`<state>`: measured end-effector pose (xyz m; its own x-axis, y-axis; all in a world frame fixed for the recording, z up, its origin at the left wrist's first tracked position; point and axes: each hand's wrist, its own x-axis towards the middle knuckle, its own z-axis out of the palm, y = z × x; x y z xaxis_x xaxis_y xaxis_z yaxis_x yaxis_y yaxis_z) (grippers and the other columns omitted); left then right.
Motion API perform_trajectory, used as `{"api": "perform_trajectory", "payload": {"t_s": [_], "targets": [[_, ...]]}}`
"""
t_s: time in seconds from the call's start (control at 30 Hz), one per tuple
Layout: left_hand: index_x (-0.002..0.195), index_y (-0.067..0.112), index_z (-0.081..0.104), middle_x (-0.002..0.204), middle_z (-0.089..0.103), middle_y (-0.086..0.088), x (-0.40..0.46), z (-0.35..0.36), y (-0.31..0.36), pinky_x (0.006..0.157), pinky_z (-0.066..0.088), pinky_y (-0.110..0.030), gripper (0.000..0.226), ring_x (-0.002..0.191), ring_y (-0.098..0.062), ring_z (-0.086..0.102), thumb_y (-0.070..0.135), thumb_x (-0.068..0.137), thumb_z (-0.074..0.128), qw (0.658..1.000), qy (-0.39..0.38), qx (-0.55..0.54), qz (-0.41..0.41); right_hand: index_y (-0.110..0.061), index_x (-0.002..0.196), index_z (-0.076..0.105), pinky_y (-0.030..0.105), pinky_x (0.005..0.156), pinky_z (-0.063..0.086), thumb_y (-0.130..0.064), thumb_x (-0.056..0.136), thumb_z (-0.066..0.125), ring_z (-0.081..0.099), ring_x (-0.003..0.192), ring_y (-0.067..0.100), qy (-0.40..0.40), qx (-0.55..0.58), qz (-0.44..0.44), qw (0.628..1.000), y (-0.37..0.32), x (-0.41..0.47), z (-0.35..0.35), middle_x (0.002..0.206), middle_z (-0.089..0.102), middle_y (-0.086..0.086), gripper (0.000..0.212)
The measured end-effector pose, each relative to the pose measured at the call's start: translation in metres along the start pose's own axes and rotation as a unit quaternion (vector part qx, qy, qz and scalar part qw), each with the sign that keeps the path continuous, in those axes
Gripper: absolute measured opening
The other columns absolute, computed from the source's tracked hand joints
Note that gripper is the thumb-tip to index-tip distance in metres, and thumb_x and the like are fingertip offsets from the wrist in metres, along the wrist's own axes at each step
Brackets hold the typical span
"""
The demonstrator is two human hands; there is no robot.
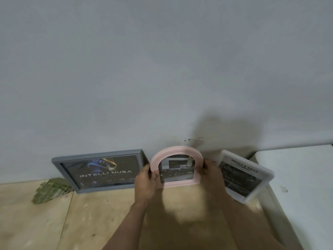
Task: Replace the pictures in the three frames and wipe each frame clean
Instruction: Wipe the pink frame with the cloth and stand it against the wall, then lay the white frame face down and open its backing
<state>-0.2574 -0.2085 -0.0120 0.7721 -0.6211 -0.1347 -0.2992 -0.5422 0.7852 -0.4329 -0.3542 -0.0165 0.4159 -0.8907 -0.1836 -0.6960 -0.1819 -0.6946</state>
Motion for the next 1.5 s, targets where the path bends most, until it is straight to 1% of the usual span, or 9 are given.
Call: {"api": "perform_trajectory", "payload": {"t_s": [0.33, 0.5, 0.67, 0.87, 0.97, 1.17, 1.3, 1.43, 1.5], "targets": [[0.113, 0.011, 0.069, 0.102, 0.073, -0.003, 0.009, 0.017, 0.007, 0.08, 0.055, -0.038, 0.02, 0.09, -0.023, 0.067, 0.013, 0.094, 0.063, 1.0, 0.003, 0.006, 0.004, -0.009, 0.102, 0.066, 0.029, 0.068, 0.047, -0.015, 0.092, 0.06, 0.064, 0.077, 0.023, 0.021, 0.001, -0.042, 0.999, 0.013, 0.017, -0.005, 0.086, 0.071, 0.005, 0.013], [0.119, 0.008, 0.066, 0.107, 0.072, -0.006, 0.012, 0.023, 0.013, 0.077, 0.048, -0.028, 0.023, 0.091, -0.021, 0.064, 0.013, 0.097, 0.061, 1.0, 0.006, 0.002, -0.018, -0.012, 0.101, 0.064, 0.024, 0.069, 0.046, -0.019, 0.094, 0.059, 0.063, 0.076, 0.018, 0.031, 0.015, -0.021, 0.999, 0.011, 0.023, -0.001, 0.082, 0.064, -0.003, 0.011], [0.119, 0.007, 0.065, 0.107, 0.069, -0.006, 0.011, 0.025, 0.014, 0.077, 0.045, -0.028, 0.023, 0.093, -0.023, 0.063, 0.014, 0.098, 0.059, 1.0, 0.009, 0.021, -0.022, -0.012, 0.1, 0.063, 0.029, 0.068, 0.05, -0.022, 0.093, 0.059, 0.064, 0.077, 0.02, 0.034, 0.019, -0.007, 0.999, 0.01, 0.022, 0.002, 0.085, 0.068, 0.0, 0.013], [0.109, 0.0, 0.062, 0.111, 0.06, -0.018, 0.005, 0.024, 0.03, 0.081, 0.044, -0.037, 0.018, 0.098, -0.038, 0.061, 0.008, 0.095, 0.055, 0.995, 0.035, 0.085, -0.033, -0.01, 0.101, 0.064, 0.006, 0.057, 0.037, -0.013, 0.091, 0.061, 0.066, 0.078, 0.02, 0.033, 0.054, -0.007, 0.998, 0.006, 0.006, -0.005, 0.081, 0.065, -0.001, 0.011], [0.123, -0.002, 0.056, 0.125, 0.053, -0.02, -0.012, 0.019, 0.046, 0.087, 0.046, -0.042, 0.03, 0.105, -0.04, 0.06, 0.005, 0.095, 0.052, 0.994, 0.058, 0.089, -0.019, -0.012, 0.117, 0.059, 0.022, 0.078, 0.052, -0.016, 0.09, 0.063, 0.067, 0.094, 0.018, 0.015, 0.079, 0.0, 0.997, 0.001, -0.014, -0.008, 0.101, 0.069, 0.0, 0.027], [0.126, 0.008, 0.056, 0.127, 0.054, -0.01, -0.046, 0.019, 0.063, 0.086, 0.048, -0.038, 0.033, 0.105, -0.032, 0.061, 0.009, 0.093, 0.057, 0.994, 0.028, 0.086, 0.062, -0.01, 0.131, 0.052, 0.036, 0.092, 0.05, -0.013, 0.088, 0.065, 0.062, 0.106, 0.022, 0.062, 0.092, 0.027, 0.993, -0.004, -0.057, -0.033, 0.113, 0.063, 0.004, 0.045], [0.124, 0.011, 0.062, 0.112, 0.07, -0.005, -0.065, 0.026, 0.081, 0.082, 0.047, -0.03, 0.029, 0.102, -0.026, 0.065, 0.011, 0.097, 0.053, 0.992, -0.048, 0.024, 0.117, -0.012, 0.122, 0.059, 0.039, 0.094, 0.05, -0.007, 0.083, 0.064, 0.063, 0.103, 0.022, 0.144, 0.111, 0.041, 0.982, 0.01, -0.09, -0.054, 0.11, 0.067, 0.003, 0.04], [0.117, 0.013, 0.064, 0.105, 0.069, -0.005, -0.076, 0.044, 0.109, 0.077, 0.044, -0.029, 0.023, 0.098, -0.026, 0.065, 0.014, 0.098, 0.052, 0.985, -0.113, 0.012, 0.126, -0.014, 0.117, 0.058, 0.036, 0.083, 0.051, -0.009, 0.082, 0.064, 0.062, 0.093, 0.024, 0.216, 0.115, 0.09, 0.965, 0.039, -0.113, -0.088, 0.108, 0.065, 0.005, 0.036], [0.109, 0.017, 0.061, 0.101, 0.069, -0.004, -0.07, 0.06, 0.117, 0.076, 0.046, -0.031, 0.013, 0.095, -0.025, 0.065, 0.017, 0.099, 0.053, 0.982, -0.148, 0.002, 0.121, -0.011, 0.124, 0.055, 0.04, 0.089, 0.049, -0.012, 0.085, 0.064, 0.06, 0.1, 0.026, 0.241, 0.112, 0.122, 0.956, 0.052, -0.112, -0.105, 0.115, 0.061, 0.01, 0.04]]}}
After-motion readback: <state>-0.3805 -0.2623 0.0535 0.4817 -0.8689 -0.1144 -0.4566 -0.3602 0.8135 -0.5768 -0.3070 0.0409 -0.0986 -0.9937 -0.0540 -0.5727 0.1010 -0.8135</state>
